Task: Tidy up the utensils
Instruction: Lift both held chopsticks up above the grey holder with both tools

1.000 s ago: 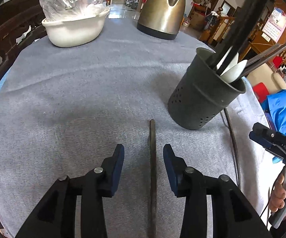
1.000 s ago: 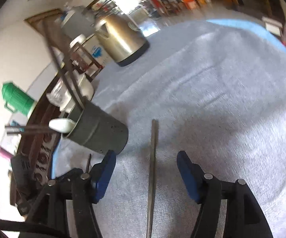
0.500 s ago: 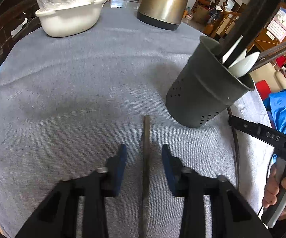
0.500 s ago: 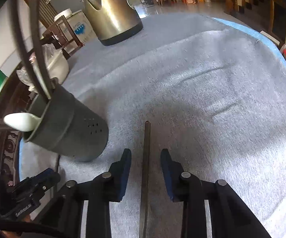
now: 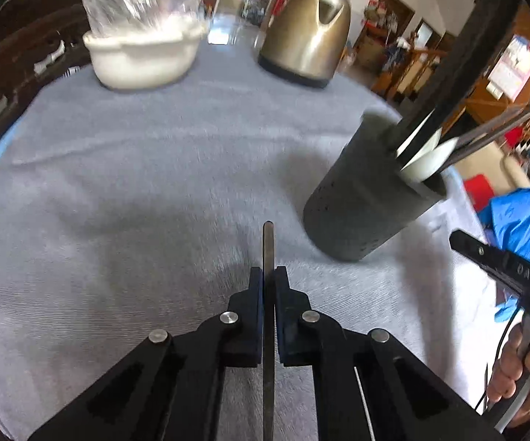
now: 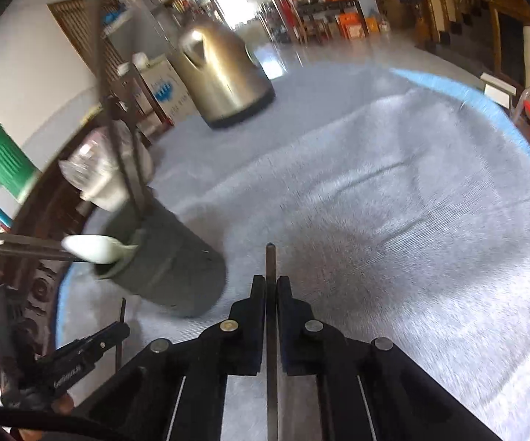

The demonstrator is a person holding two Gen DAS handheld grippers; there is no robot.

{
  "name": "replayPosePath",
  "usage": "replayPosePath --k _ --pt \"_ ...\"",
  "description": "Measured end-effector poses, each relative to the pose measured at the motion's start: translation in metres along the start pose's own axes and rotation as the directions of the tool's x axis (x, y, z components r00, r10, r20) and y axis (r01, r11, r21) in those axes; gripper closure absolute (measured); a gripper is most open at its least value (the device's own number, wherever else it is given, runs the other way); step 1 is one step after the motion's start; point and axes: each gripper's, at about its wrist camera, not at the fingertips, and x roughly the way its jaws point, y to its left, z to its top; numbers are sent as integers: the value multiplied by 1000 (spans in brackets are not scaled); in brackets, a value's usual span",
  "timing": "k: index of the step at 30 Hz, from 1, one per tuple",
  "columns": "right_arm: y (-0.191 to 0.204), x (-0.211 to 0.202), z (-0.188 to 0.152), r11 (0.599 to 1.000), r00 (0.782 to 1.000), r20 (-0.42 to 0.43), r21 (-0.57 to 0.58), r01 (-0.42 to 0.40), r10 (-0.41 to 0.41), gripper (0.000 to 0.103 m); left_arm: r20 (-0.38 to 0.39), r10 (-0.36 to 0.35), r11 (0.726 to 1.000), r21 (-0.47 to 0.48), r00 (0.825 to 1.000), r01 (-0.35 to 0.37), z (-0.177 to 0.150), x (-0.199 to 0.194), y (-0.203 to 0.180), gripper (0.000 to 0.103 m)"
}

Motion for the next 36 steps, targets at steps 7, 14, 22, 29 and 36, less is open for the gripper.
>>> replayPosePath --k 7,14,22,29,36 --pt "9 -57 -8 998 991 117 4 -64 63 97 112 -23 1000 15 993 21 2 -60 -6 98" --pt "1 -50 -10 994 996 10 56 -94 93 90 191 -69 997 33 979 64 -8 -96 -17 98" --pt "7 -4 -32 1000 988 -152 25 2 2 67 242 -117 992 68 963 103 -19 -137 -29 98" --pt "20 31 -34 987 964 -215 -67 148 -159 68 319 -120 990 113 940 88 -23 -162 -38 98" --pt "22 41 -36 970 954 -184 -102 221 -237 97 345 -115 990 116 931 80 -23 -166 -42 98"
